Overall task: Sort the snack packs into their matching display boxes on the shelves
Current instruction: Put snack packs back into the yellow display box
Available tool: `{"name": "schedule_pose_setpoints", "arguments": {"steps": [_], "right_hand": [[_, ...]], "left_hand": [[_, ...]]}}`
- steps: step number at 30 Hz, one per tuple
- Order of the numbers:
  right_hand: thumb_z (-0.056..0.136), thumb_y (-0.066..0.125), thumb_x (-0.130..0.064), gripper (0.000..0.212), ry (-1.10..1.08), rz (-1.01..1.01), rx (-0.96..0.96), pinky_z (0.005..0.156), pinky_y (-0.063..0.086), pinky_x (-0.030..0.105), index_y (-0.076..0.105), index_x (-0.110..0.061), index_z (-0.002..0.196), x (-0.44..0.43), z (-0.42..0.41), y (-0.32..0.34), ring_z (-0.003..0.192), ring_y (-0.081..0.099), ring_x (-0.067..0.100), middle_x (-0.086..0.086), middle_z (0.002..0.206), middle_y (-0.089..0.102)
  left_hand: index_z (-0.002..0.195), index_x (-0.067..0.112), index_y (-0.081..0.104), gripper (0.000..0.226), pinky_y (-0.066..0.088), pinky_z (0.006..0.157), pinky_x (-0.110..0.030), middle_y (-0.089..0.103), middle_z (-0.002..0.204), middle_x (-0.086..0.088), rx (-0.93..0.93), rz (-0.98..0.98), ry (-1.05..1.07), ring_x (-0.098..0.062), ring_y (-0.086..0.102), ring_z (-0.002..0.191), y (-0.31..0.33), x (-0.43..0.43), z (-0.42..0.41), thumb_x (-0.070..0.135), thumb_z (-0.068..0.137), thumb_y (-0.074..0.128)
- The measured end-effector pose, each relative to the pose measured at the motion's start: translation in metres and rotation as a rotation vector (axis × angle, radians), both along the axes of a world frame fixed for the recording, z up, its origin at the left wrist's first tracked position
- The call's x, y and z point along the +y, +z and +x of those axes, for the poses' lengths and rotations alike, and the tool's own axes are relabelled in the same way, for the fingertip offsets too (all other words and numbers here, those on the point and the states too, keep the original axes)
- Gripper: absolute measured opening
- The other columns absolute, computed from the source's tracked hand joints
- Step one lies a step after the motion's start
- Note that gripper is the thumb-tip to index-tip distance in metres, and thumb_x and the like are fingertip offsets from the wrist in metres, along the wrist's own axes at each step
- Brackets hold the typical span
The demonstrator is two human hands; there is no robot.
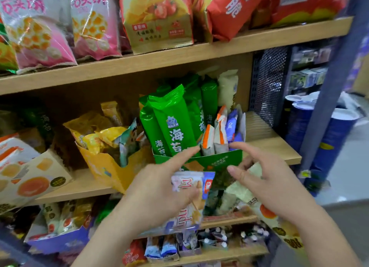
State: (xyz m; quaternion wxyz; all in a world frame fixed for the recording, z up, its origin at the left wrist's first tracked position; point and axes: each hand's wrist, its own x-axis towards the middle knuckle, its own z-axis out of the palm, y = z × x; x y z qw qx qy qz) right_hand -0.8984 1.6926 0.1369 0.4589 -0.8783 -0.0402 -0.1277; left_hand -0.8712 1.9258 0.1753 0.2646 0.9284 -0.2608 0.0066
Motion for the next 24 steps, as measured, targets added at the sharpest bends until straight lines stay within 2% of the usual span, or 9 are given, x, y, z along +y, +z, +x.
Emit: {"name": "schedule_pose_setpoints", "arguments": {"steps": [2,4,7,10,13,17,19,22,24], "right_hand": [[0.087,0.062,-0.047,0.029,-0.035,-0.070,-0.029,0.071,0.045,0.022,0.053,-0.056,0.114,0.001,0.006,-0.002,0.066,0.062,0.019,-0.027,0.088,0.060],[0.089,0.063,-0.041,0.020,-0.033,-0.013,-0.074,0.064,0.043,0.019,0.055,-0.053,0.104,0.006,0.009,-0.003,0.054,0.056,0.013,-0.027,0.088,0.060],[0.091,0.066,-0.031,0.026,0.063,0.078,-0.071,0.049,0.034,0.014,0.060,-0.047,0.110,0.027,0.010,-0.004,0.039,0.042,0.006,-0.025,0.087,0.060],[0.093,0.065,-0.028,0.035,0.179,0.126,-0.028,0.059,0.039,0.016,0.059,-0.043,0.124,0.056,0.013,-0.008,0.048,0.046,0.008,-0.022,0.085,0.060],[0.093,0.067,-0.024,0.036,0.259,0.310,0.026,0.075,0.042,0.011,0.062,-0.043,0.123,0.063,0.017,-0.006,0.075,0.060,0.007,-0.012,0.085,0.065],[0.088,0.064,-0.038,0.027,0.320,0.485,0.051,0.083,0.041,0.011,0.068,-0.045,0.114,0.042,0.015,0.001,0.090,0.063,-0.001,-0.003,0.090,0.074],[0.082,0.063,-0.056,0.035,0.373,0.497,0.080,0.090,0.041,0.020,0.067,-0.047,0.115,0.035,0.015,0.001,0.101,0.064,0.002,-0.002,0.097,0.075],[0.061,0.071,-0.078,0.062,0.448,0.557,0.133,0.101,0.049,0.035,0.068,-0.047,0.115,0.038,0.015,0.003,0.111,0.066,0.012,0.007,0.113,0.072],[0.059,0.077,-0.073,0.059,0.482,0.639,0.148,0.097,0.053,0.033,0.073,-0.043,0.110,0.042,0.013,0.007,0.109,0.068,0.014,0.006,0.113,0.073]], "left_hand": [[0.136,0.072,0.014,0.076,0.043,0.052,-0.030,0.069,0.067,0.004,-0.098,0.159,0.046,-0.010,0.051,0.048,-0.006,-0.010,0.005,0.054,0.083,0.065],[0.136,0.069,0.024,0.067,0.039,0.049,-0.027,0.069,0.068,0.004,-0.144,0.167,0.103,-0.008,0.049,0.047,-0.009,-0.006,0.012,0.055,0.084,0.063],[0.125,0.076,0.031,0.063,0.037,0.043,-0.025,0.075,0.091,0.007,-0.121,0.170,0.180,-0.007,0.047,0.042,-0.006,0.018,0.018,0.052,0.082,0.068],[0.121,0.075,0.041,0.063,0.033,0.037,-0.017,0.070,0.106,0.023,-0.063,0.091,0.258,-0.005,0.043,0.035,0.001,0.037,0.022,0.041,0.081,0.076],[0.120,0.059,0.056,0.052,0.040,0.038,-0.019,0.071,0.074,0.012,-0.077,0.029,0.306,-0.007,0.051,0.037,0.007,0.049,0.024,0.037,0.079,0.079],[0.092,0.033,0.076,0.023,0.062,0.062,-0.033,0.077,0.081,0.005,0.045,-0.670,0.332,-0.017,0.074,0.070,0.013,0.054,0.010,0.032,0.069,0.082],[0.085,0.026,0.079,0.032,0.062,0.064,-0.037,0.077,0.082,-0.006,0.117,-0.966,0.293,-0.023,0.074,0.071,0.013,0.042,0.001,0.047,0.062,0.086],[0.079,0.024,0.079,0.014,0.061,0.060,-0.033,0.076,0.080,-0.009,0.171,-1.098,0.266,-0.021,0.072,0.067,0.006,0.012,-0.007,0.034,0.070,0.081],[0.079,0.019,0.079,0.011,0.059,0.058,-0.030,0.076,0.080,-0.008,0.117,-1.112,0.282,-0.020,0.072,0.066,0.002,-0.001,-0.007,0.026,0.075,0.072]]}}
